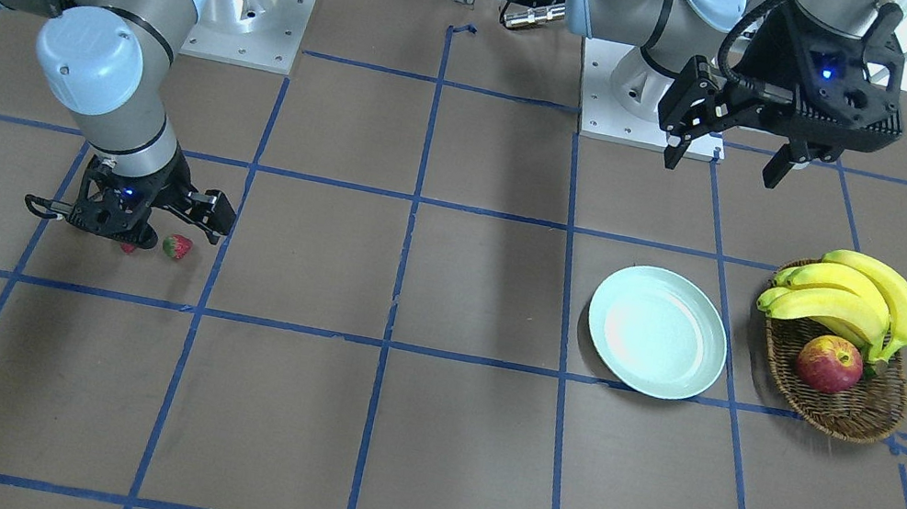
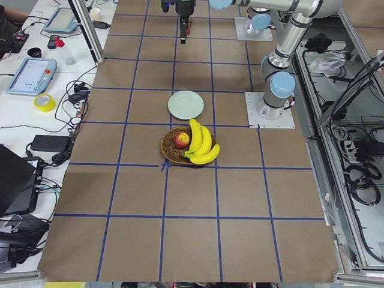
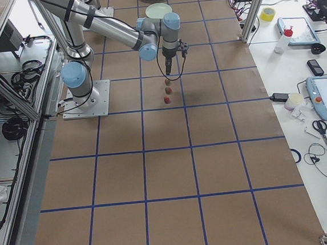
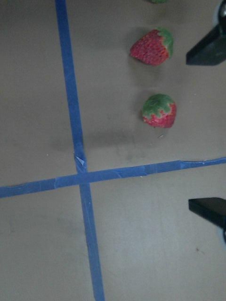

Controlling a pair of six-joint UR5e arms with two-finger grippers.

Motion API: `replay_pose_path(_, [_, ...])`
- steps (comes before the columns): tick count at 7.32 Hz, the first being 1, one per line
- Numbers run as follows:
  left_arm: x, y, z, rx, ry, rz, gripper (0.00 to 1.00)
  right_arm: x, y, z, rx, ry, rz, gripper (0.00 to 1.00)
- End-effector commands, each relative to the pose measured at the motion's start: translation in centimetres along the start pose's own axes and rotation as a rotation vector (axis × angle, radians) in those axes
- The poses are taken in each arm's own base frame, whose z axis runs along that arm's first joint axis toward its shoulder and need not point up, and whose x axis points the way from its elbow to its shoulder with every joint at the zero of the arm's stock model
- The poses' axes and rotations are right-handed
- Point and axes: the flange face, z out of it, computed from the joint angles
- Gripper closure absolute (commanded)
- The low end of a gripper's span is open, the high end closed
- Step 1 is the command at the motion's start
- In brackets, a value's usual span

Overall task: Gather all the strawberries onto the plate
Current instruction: 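Lower the right gripper and grasp the nearest strawberry of the three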

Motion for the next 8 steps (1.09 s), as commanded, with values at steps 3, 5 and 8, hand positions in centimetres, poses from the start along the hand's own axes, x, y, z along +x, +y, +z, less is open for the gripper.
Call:
replay_pose_path(3, [0.0,0.1,0.0,0.001,-0.001,0.000,0.00,0.5,0.8,5.3,0.009,0.040,-0.003,0.21])
replay_pose_path(5, [0.0,0.1,0.1,-0.004,-0.001,0.000,0.00,0.6,0.9,5.4,0.001,0.047,-0.008,0.34])
replay_pose_path(8, [0.0,0.2,0.1,-0.004,-0.001,0.000,0.00,1.6,0.8,5.4,-0.004,0.041,0.014,0.94])
